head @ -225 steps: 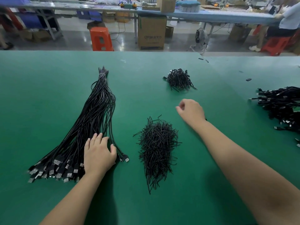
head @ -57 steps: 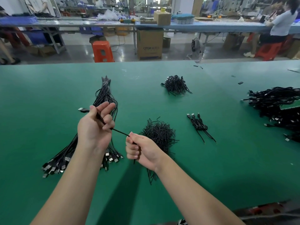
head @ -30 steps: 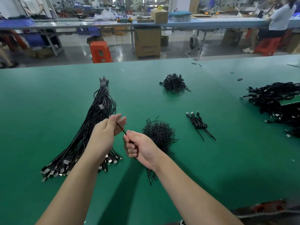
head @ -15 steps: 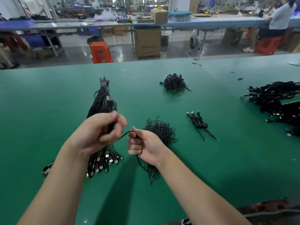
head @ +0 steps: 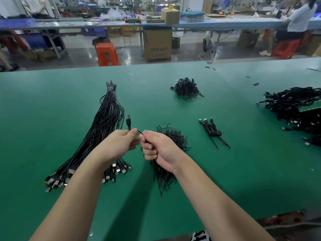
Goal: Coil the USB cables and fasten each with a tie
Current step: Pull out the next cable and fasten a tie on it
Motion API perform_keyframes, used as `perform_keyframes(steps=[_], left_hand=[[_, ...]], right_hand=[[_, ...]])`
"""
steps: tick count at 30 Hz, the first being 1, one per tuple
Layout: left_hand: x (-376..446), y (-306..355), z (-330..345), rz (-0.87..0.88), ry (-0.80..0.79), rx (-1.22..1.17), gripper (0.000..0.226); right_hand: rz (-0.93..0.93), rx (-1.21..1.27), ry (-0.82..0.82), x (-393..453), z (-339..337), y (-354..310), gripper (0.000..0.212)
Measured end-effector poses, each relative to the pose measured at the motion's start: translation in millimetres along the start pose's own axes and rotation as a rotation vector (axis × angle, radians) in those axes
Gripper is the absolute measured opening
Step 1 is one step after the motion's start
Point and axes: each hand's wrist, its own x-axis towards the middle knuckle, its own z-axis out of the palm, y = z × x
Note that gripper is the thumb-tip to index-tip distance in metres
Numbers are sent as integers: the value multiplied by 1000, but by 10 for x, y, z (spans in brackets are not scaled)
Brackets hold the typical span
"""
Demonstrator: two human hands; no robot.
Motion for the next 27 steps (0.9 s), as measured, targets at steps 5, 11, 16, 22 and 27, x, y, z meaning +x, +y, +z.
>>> perform_keyframes(steps=[5,11,16,22,27], left_hand=[[-16,-69,-56,78,-150,-11,40],[-27,0,87,279,103,-281,38],[47,121,36,227,149,-820,39],[41,134,68,105,75,-984,36],[58,102,115,102,69,-1011,30]], right_hand=[[-48,-20,-10,-43,-31,-37,33],[-65,-202,-88,-49,87,-54,33],[-83,-600,17,-23,158,-11,33],[-160,-890,106,2,75,-23,31],[-120,-868,130,-6,7,-9,20]])
